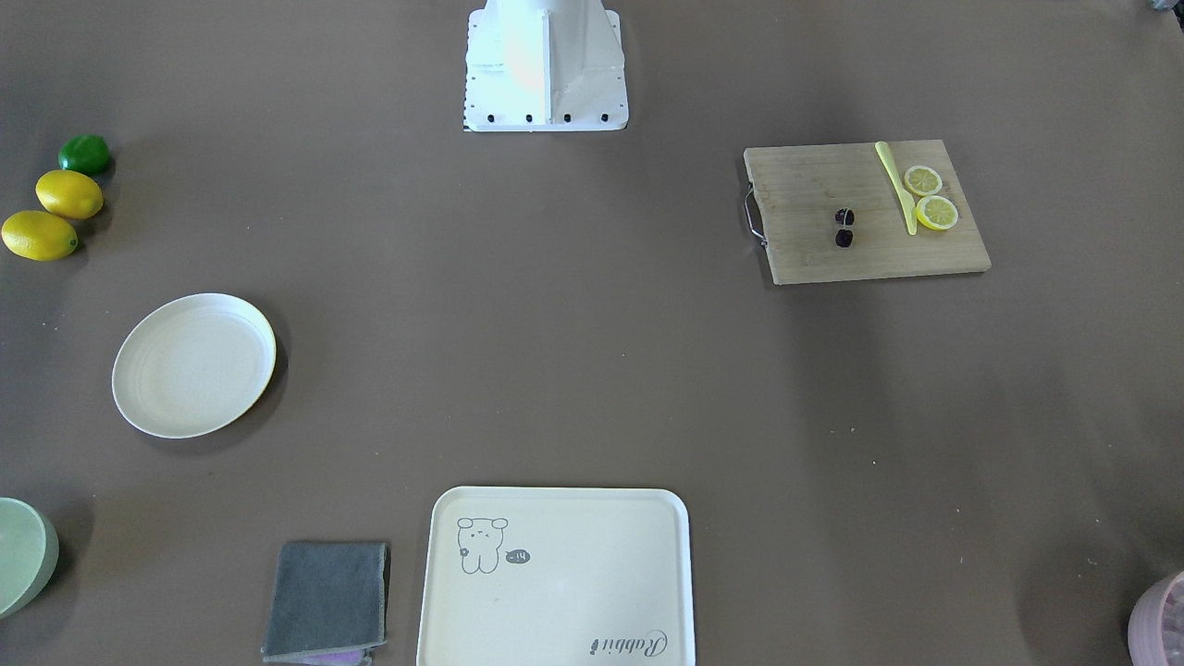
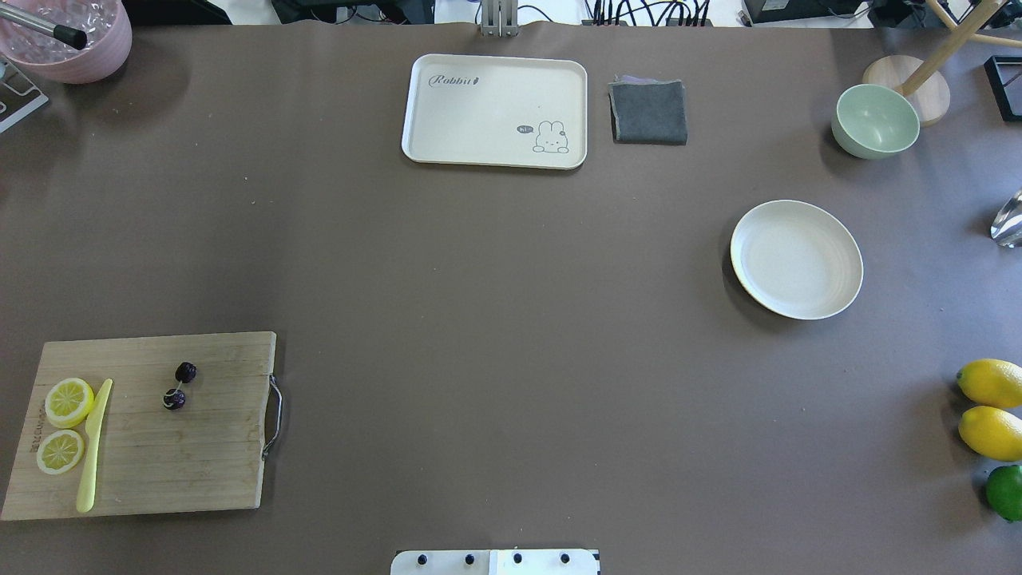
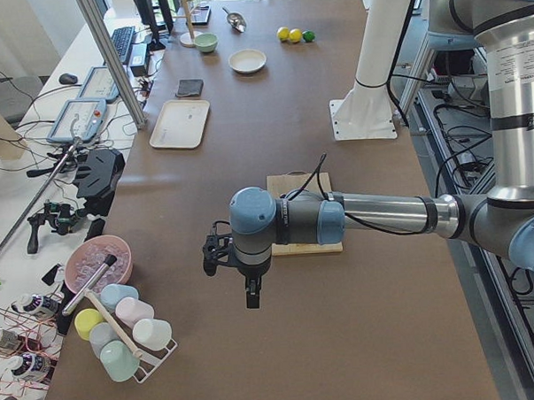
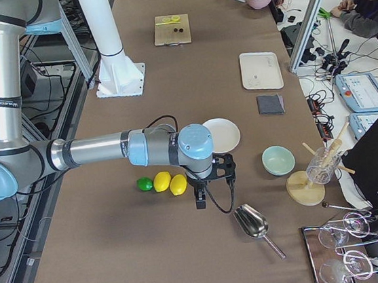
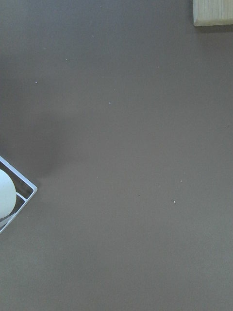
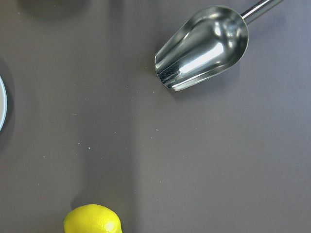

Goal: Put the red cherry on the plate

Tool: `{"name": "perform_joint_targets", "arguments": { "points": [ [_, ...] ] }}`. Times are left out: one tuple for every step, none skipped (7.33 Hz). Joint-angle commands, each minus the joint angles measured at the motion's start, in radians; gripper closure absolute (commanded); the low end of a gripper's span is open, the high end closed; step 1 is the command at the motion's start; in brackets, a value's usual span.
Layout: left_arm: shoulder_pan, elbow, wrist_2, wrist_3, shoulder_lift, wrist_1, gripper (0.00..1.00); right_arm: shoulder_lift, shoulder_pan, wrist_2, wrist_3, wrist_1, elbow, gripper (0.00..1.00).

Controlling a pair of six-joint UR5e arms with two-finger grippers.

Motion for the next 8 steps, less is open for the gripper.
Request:
{"name": "perform_joint_targets", "arguments": {
  "points": [
    [0.0,-0.006,0.001,0.0,0.0,-0.002,0.02,-0.001,0.0,0.0,0.0,0.0,0.001,0.0],
    [0.0,-0.008,0.001,0.002,-0.001,-0.002,0.02,-0.001,0.0,0.0,0.0,0.0,0.001,0.0],
    [0.002,-0.008,0.001,0.002,-0.001,-0.011,0.02,-0.001,0.0,0.002,0.0,0.0,0.001,0.0],
    [0.002,-0.006,0.002,0.0,-0.001,-0.032,0.02,-0.004,0.0,0.003,0.001,0.0,0.004,0.0],
    [0.003,-0.011,0.005,-0.002,-0.004,-0.057,0.02,-0.004,0.0,0.003,0.005,0.005,0.007,0.0],
    [0.003,-0.02,0.002,0.0,-0.012,-0.06,0.02,-0.002,0.0,0.003,0.012,0.059,0.002,0.0],
    [0.003,-0.043,0.004,-0.008,-0.013,-0.086,0.02,-0.002,0.0,0.002,0.012,0.119,0.007,0.0],
    [0.003,-0.006,0.025,-0.008,-0.039,-0.2,0.02,0.002,0.0,-0.029,0.011,0.238,0.012,0.0]
  ]
}}
